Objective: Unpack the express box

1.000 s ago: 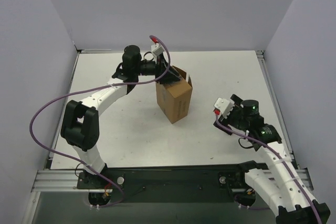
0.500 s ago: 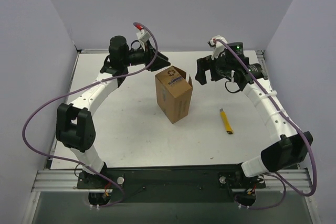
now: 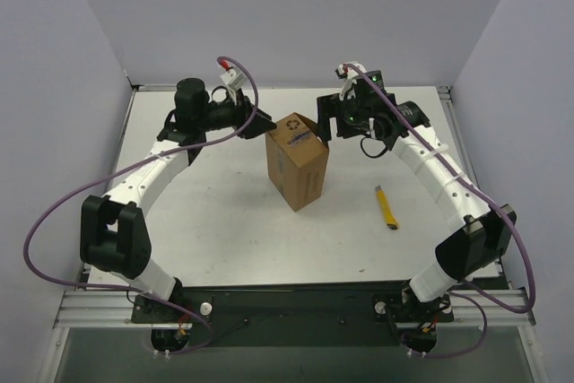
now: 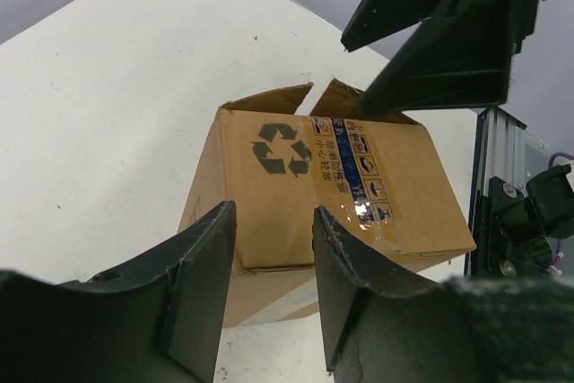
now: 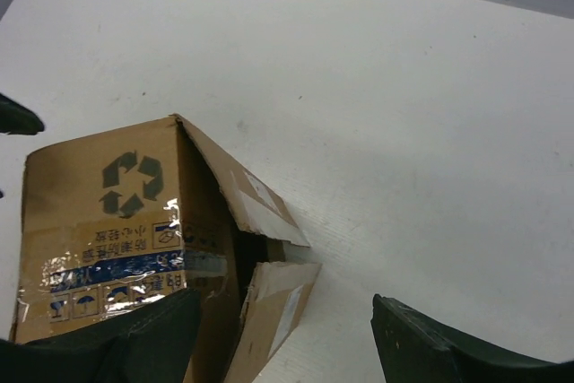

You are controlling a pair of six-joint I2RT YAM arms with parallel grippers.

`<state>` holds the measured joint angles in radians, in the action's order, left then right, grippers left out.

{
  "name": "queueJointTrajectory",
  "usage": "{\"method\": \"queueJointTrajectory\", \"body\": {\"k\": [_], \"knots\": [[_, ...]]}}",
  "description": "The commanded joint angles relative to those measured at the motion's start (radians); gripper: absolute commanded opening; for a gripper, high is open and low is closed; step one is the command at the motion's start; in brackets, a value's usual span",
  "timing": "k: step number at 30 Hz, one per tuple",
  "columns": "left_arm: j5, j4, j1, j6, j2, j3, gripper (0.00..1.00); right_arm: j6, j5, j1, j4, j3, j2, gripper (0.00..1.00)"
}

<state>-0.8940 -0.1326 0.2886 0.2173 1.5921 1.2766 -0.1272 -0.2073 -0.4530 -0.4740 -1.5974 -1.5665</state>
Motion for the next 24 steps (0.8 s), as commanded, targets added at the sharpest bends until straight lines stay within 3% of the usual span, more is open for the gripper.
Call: {"method": "queueJointTrajectory", "body": {"k": [1, 5, 10, 17, 21, 24], "knots": [[0.003, -0.001, 0.001, -0.024, -0.069, -0.025, 0.49, -0.045, 0.109, 0.002, -0.052, -0.016, -0.016, 0.76], [0.0, -0.005, 0.004, -0.019, -0.075, -0.042, 0.49, -0.068, 0.109, 0.002, -0.064, -0.006, -0.029, 0.71], [0.0, -0.007, 0.012, -0.012, -0.087, -0.063, 0.49, -0.106, 0.083, 0.007, -0.089, -0.015, -0.067, 0.51], [0.006, 0.031, -0.005, -0.05, -0.087, -0.033, 0.49, -0.022, -0.015, 0.016, -0.135, -0.186, -0.164, 0.0], [0.018, 0.045, -0.028, -0.064, -0.08, 0.012, 0.49, 0.101, -0.067, -0.006, -0.12, -0.353, -0.211, 0.0], [0.026, 0.071, -0.043, -0.091, -0.078, 0.052, 0.49, 0.204, -0.066, -0.032, -0.094, -0.378, -0.196, 0.0]]}}
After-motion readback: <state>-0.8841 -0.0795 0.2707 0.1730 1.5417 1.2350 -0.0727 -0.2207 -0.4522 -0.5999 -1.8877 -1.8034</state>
